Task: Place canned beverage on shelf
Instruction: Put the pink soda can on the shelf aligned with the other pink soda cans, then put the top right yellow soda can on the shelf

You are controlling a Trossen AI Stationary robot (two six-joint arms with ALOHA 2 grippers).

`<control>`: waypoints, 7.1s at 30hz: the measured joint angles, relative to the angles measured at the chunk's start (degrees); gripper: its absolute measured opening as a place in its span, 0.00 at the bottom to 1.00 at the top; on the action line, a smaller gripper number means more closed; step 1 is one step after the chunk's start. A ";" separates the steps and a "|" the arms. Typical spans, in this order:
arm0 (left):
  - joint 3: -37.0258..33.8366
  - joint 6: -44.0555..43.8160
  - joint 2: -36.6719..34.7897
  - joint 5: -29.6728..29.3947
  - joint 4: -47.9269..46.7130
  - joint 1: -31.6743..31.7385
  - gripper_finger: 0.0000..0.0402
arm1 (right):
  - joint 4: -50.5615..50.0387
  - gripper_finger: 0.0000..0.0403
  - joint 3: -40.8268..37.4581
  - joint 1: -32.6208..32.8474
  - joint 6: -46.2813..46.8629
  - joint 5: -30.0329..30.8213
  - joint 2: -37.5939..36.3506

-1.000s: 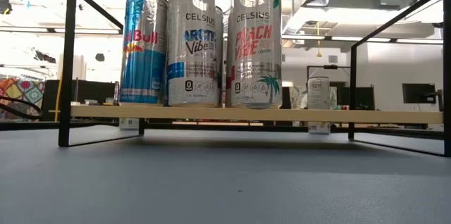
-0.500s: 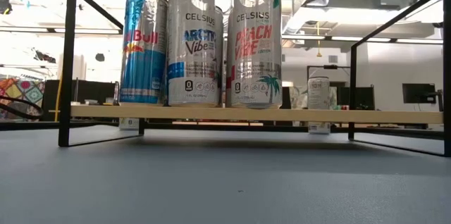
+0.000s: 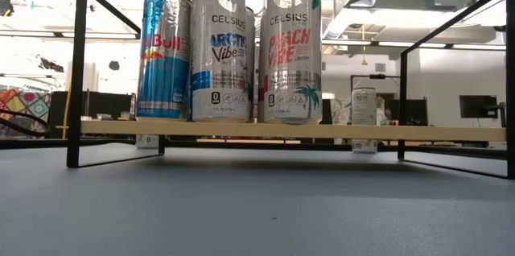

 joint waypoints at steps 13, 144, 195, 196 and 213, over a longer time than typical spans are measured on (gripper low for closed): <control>-0.01 1.94 -0.02 -1.00 -0.09 0.00 0.90 | -11.91 0.73 0.02 2.11 14.04 4.82 2.06; 1.28 -1.30 -0.02 -0.83 -3.88 6.14 0.90 | -49.86 0.91 9.14 -75.50 5.28 -25.01 6.01; 1.30 -9.53 -0.02 -1.40 -6.53 6.21 0.90 | -95.52 0.52 36.29 -24.04 64.26 -3.70 9.62; 1.30 -9.65 -0.02 -1.42 -6.51 6.21 0.90 | -95.29 0.52 36.44 -22.73 66.45 -2.94 10.61; 1.30 -14.07 -0.02 -0.43 -6.71 6.12 0.90 | -101.70 0.53 46.29 -20.00 70.65 -7.41 24.66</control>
